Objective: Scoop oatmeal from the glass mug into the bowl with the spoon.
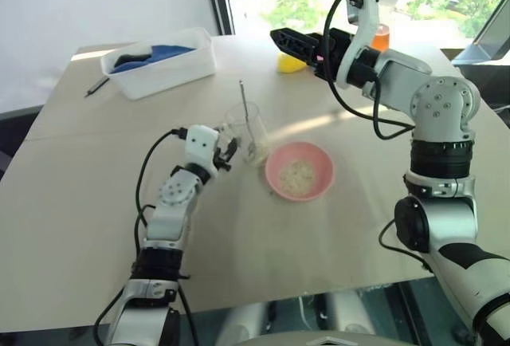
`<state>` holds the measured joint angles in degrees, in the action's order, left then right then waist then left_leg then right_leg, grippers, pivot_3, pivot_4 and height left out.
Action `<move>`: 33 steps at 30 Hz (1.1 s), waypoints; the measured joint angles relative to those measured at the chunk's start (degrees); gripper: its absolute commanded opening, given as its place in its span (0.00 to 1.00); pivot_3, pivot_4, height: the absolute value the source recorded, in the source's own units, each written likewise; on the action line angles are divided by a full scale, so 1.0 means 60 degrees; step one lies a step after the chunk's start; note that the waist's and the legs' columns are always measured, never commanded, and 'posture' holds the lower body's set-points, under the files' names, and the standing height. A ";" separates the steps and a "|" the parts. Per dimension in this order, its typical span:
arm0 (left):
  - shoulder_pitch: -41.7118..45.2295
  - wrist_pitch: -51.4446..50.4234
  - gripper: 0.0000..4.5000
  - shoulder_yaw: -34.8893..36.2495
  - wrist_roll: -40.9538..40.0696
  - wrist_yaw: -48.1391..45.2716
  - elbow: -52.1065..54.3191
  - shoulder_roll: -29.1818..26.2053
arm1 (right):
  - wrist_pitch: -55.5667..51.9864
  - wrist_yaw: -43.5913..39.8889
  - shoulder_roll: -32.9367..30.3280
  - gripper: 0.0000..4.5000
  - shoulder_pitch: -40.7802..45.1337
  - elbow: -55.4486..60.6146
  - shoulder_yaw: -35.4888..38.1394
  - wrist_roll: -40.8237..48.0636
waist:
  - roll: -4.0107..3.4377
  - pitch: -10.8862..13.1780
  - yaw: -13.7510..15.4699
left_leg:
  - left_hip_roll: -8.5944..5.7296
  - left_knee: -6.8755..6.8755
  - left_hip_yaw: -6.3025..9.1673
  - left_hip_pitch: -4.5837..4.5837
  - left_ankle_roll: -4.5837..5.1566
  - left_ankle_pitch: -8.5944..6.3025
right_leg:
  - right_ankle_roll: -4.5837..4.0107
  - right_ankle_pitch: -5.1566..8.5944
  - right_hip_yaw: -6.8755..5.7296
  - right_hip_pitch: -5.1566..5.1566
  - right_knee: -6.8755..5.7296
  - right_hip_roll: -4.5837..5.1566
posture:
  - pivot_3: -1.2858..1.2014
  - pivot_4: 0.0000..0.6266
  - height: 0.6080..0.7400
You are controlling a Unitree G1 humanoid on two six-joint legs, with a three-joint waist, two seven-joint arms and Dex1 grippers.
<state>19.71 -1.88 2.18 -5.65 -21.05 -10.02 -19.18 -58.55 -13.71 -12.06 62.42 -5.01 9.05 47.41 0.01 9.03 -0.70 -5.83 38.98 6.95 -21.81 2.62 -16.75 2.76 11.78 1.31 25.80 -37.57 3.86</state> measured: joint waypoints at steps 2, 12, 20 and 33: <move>-0.0013 0.0014 0.53 0.0008 0.0008 0.0027 0.0006 0.0000 | 0.0006 -0.0037 0.0000 0.98 0.0001 -0.0012 0.0003 -0.0032 | 0.0000 0.0000 -0.0003 | 0.0000 0.0000 0.0000 0.0000 0.0000 0.0000 | 0.0000 0.0000 0.0000 0.0000 0.0000 0.0000 | 0.52 0.24 1.00; -0.0018 0.0359 0.53 0.0030 -0.0036 0.0145 0.0080 0.0058 | 0.0092 -0.0185 0.0002 0.98 0.0153 -0.0095 0.0065 -0.0180 | -0.0001 0.0002 -0.0018 | 0.0000 -0.0001 0.0001 -0.0007 0.0000 0.0000 | 0.0000 0.0000 0.0001 0.0004 0.0008 0.0000 | 0.52 0.24 1.00; -0.0126 0.0436 0.53 0.0038 -0.0117 0.0113 0.0328 0.0062 | 0.0105 -0.0272 0.0016 0.98 0.0153 -0.0095 0.0073 -0.0302 | -0.0002 0.0002 -0.0019 | 0.0001 -0.0001 0.0002 -0.0009 0.0000 0.0000 | 0.0000 0.0000 0.0004 0.0005 0.0009 -0.0001 | 0.52 0.24 1.00; -0.3214 -0.0282 0.53 0.0675 -0.0942 -0.0421 0.4916 -0.0591 | 0.2224 -0.3224 -0.2270 0.98 -0.2658 0.0690 -0.0306 -0.1493 | -0.0006 0.0007 -0.0006 | 0.0014 -0.0046 0.0005 -0.0021 0.0003 -0.0002 | 0.0001 0.0000 0.0004 -0.0002 0.0094 -0.0006 | 0.52 0.24 1.00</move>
<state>0.43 -3.58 6.23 -11.30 -23.58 19.48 -22.72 -45.20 -33.06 -25.68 46.47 -0.87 7.22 38.45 -0.02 9.08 -0.74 -5.75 38.70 6.97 -21.93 2.63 -16.76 2.76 11.78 1.34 25.78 -37.01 3.83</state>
